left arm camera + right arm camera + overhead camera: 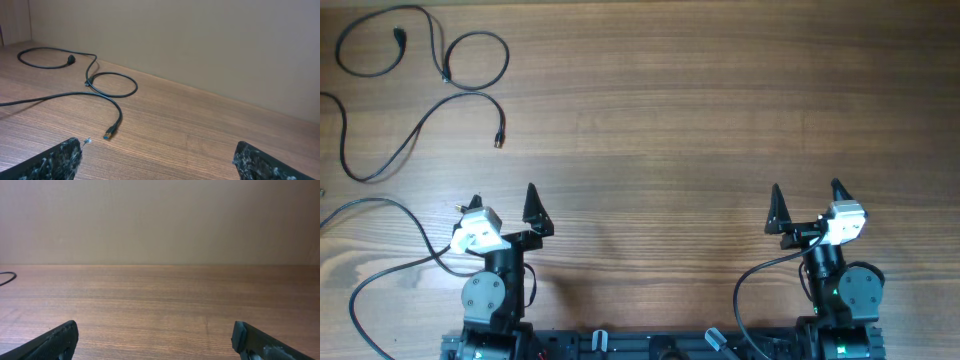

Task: Untangle cables

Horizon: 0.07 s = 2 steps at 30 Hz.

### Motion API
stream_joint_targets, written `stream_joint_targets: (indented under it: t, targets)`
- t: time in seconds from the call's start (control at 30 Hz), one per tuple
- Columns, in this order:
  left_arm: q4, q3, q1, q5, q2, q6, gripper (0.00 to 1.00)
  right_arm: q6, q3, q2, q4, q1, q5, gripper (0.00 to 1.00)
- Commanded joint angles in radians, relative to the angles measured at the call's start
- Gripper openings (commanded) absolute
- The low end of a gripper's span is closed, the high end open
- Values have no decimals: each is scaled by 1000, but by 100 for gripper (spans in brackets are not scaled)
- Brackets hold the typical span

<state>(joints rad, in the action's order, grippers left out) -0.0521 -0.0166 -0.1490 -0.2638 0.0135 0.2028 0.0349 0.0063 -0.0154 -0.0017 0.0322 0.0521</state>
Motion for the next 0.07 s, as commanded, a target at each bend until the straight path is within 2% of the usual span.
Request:
stream_joint_targets:
  t: [0.0, 0.03]
  targets:
    - [4, 11, 2, -6, -10, -16, 100, -8, -1, 11, 2, 4, 9, 100]
    - [4, 11, 2, -6, -10, -16, 100, -7, -1, 11, 2, 4, 9, 100]
